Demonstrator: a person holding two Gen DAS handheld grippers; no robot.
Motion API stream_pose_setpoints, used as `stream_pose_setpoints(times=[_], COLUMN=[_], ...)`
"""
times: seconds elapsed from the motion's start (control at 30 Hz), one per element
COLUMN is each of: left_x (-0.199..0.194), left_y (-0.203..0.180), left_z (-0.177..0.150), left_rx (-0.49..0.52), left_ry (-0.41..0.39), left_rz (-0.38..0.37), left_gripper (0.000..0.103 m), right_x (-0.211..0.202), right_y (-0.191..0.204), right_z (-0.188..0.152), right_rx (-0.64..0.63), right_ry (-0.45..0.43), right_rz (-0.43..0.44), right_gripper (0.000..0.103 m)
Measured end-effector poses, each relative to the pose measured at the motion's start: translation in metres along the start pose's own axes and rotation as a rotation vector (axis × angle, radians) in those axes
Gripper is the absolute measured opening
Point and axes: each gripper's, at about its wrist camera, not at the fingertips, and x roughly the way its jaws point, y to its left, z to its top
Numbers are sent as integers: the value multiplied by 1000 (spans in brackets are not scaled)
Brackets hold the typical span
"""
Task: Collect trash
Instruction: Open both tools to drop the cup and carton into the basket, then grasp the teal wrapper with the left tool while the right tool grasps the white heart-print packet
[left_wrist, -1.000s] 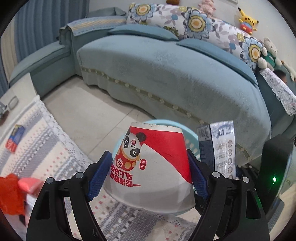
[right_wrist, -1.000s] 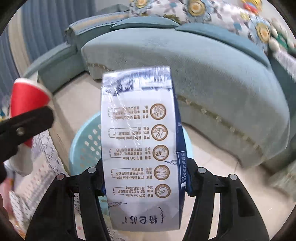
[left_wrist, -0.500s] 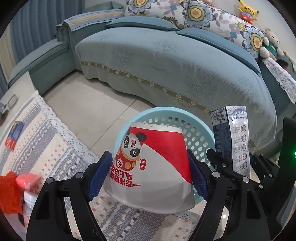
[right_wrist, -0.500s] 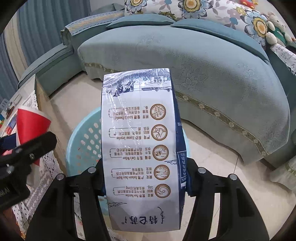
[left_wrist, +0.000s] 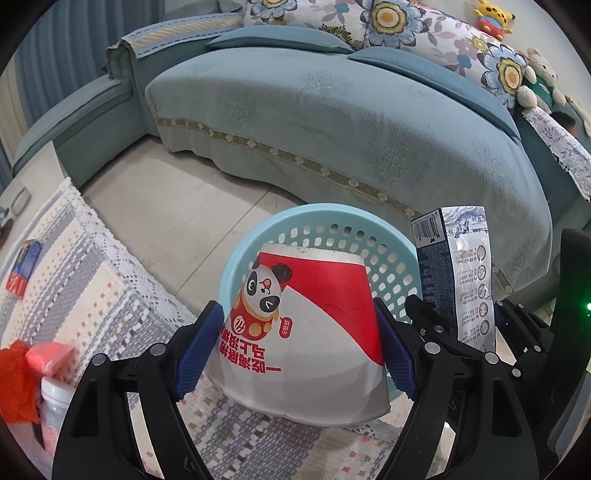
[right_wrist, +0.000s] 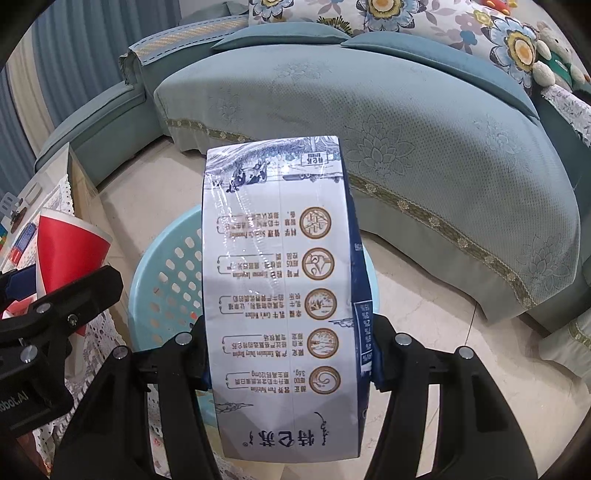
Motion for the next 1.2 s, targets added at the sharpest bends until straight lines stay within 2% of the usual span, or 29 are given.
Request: stream_pose_setpoints(times=[0.17, 0.2, 0.27, 0.43, 0.57, 0.77, 0.87, 1.0, 1.13, 1.2], left_x=[2, 2, 3, 1, -8, -51, -84, -134, -178, -200], left_y=[-2, -3, -4, -5, 1, 18, 27, 43, 68, 88], left_z=[0, 0, 0, 1, 1, -2, -6, -18, -36, -50], left_rx=[14, 15, 20, 31, 10, -50, -64, -62, -77, -95], left_ry=[3, 2, 2, -5, -17, -91, -142, -223, -266, -285], left_rz=[6, 7, 12, 27, 0, -100, -144, -126, -92, -42], left_gripper=[79, 79, 79, 85, 86, 87, 90, 91, 92, 93], right_x=[-2, -2, -4, -8, -10, -20, -34, -51, -73, -83], right_y=[1, 1, 2, 2, 0, -1, 6, 23, 54, 74], right_z=[0, 0, 0, -2, -2, -2, -1, -1, -8, -17], right_rx=[-9, -10, -12, -23, -17, -10, -25, -99, -285, -424], right_ry=[-17, -21, -32, -47, -51, -80, -125, -189, -256, -257], right_rz=[-9, -14, -23, -44, -56, -24, 27, 113, 266, 395], right_gripper=[56, 58, 69, 74, 74, 75, 76, 77, 83, 86])
